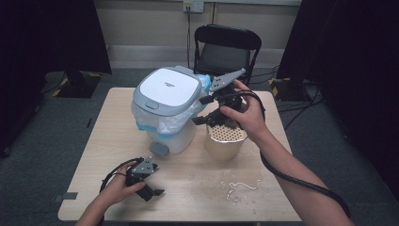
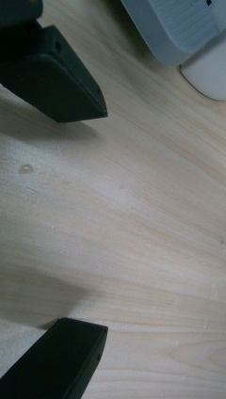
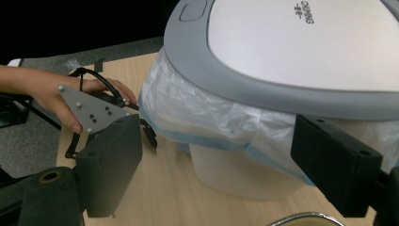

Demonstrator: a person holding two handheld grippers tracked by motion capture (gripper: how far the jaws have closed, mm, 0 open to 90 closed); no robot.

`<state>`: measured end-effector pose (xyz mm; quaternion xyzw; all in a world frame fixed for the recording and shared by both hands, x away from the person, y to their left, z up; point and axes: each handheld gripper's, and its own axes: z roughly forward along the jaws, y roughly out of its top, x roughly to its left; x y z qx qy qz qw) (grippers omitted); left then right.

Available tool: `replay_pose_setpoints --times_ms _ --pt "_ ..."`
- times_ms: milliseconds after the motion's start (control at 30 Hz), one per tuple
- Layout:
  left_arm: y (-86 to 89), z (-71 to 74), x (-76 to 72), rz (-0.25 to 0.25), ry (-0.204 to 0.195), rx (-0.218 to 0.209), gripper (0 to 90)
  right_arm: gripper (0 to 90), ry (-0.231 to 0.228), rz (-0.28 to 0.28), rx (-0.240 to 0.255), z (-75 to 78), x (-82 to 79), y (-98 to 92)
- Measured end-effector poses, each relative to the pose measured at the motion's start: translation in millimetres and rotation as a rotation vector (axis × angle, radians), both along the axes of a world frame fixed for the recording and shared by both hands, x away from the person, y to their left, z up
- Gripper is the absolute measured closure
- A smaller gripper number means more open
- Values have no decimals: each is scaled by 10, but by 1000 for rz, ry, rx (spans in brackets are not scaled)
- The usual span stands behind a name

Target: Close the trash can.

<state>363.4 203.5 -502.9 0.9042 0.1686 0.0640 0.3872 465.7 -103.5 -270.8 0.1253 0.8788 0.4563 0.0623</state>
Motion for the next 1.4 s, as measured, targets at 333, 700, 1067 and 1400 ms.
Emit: replay_pose_setpoints --times_ms 333,700,1067,1400 --pt "0 0 0 0 0 0 0 169 13 -15 6 -124 -44 -125" --pt "-1 -2 -1 1 -1 -1 0 173 34 -33 11 -282 -103 -330" --pt "-1 -3 0 1 -2 -2 0 173 33 -56 24 -336 -171 -579" --pt "-1 -2 -1 0 4 -1 0 173 55 -75 10 -473 -234 -765"
